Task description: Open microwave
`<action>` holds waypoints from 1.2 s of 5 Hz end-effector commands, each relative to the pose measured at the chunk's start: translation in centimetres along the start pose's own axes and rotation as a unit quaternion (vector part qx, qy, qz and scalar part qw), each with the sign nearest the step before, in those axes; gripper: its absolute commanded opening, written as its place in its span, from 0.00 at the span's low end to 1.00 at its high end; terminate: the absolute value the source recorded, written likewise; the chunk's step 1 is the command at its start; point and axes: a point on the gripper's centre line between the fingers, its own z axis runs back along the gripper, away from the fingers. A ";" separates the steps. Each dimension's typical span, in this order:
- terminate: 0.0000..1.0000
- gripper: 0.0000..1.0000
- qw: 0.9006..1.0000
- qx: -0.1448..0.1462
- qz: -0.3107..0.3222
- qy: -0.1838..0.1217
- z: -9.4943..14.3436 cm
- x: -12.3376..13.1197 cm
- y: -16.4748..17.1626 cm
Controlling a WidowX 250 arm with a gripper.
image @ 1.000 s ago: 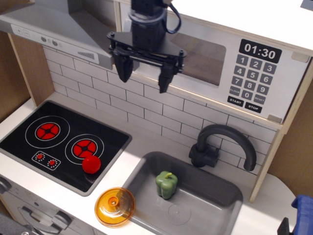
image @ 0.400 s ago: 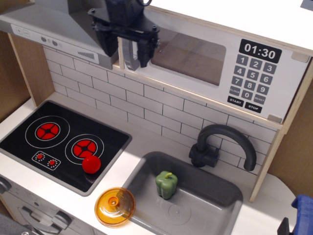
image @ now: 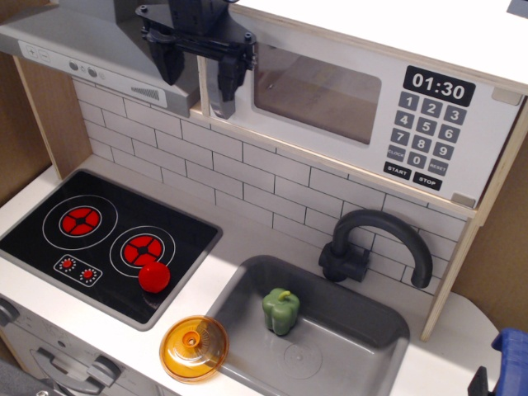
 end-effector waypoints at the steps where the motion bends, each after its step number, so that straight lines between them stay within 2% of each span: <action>1: 0.00 1.00 0.999 0.011 0.001 -0.037 1.1 2.2 0.8; 2: 0.00 0.00 0.999 -0.002 -0.009 -0.038 1.4 2.2 0.7; 4: 0.00 0.00 0.999 -0.005 -0.026 -0.041 1.2 1.5 0.5; 5: 0.00 0.00 0.998 -0.010 -0.030 -0.049 1.2 0.4 0.4; 6: 0.00 0.00 0.996 -0.022 -0.060 -0.054 2.2 -2.0 -0.1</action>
